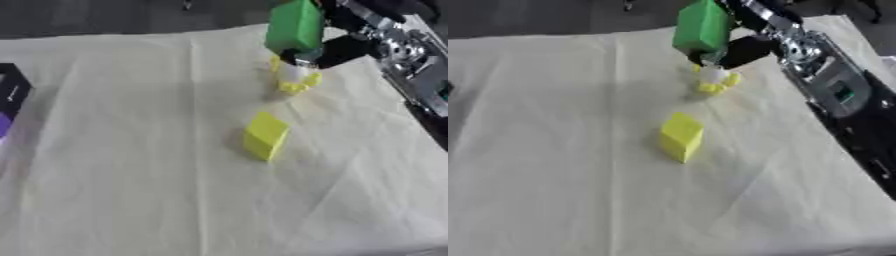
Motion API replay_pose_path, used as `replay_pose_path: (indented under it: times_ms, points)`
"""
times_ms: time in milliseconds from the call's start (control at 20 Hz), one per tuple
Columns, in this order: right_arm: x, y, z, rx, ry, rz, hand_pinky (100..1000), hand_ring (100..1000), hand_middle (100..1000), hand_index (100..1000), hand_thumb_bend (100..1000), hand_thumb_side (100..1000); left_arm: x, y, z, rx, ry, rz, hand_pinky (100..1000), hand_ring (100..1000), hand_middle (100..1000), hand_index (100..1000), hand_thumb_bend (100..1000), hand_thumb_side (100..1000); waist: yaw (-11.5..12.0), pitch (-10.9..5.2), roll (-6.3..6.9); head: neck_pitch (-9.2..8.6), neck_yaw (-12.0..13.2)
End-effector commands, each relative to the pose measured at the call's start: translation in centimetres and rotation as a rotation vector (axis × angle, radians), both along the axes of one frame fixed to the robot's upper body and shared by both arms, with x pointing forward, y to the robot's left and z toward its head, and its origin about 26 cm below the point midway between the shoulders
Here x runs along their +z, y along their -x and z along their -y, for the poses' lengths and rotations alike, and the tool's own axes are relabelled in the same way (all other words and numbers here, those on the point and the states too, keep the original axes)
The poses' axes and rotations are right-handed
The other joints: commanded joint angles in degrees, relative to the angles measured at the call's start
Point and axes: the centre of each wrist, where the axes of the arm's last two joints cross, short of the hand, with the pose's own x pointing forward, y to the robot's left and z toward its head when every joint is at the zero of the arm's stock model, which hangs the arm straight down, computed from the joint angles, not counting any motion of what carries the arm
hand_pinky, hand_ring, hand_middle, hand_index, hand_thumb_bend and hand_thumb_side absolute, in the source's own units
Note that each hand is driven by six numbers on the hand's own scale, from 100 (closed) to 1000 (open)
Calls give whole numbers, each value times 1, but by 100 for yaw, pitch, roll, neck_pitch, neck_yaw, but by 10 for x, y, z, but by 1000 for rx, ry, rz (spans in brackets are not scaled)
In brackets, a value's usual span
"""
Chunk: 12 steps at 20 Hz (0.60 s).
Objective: Pick up the objects with one hand, pass them to the other hand, and then place them into the box on the other side of the table.
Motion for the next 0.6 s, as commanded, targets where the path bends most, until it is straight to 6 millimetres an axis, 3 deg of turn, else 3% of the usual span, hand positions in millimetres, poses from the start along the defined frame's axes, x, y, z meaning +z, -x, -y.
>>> replay_pose_path:
  times_ms: [50, 350, 600]
  points:
    - [4, -2, -11, 22, 10, 24, 778, 585, 313, 563, 100, 100, 13, 1, 10, -3, -156, -14, 785, 804, 824, 857, 245, 550, 34, -231, 76, 33, -66]
    - [-2, -6, -36, 88, 25, 26, 768, 586, 316, 567, 100, 100, 19, 0, 55, -102, -411, -59, 807, 819, 838, 873, 336, 468, 144, -233, 72, 33, -237]
    - [0, -6, -51, 133, 19, 23, 766, 590, 320, 573, 100, 100, 12, -2, 92, -184, -579, -95, 818, 826, 846, 880, 381, 492, 162, -228, 74, 33, -314]
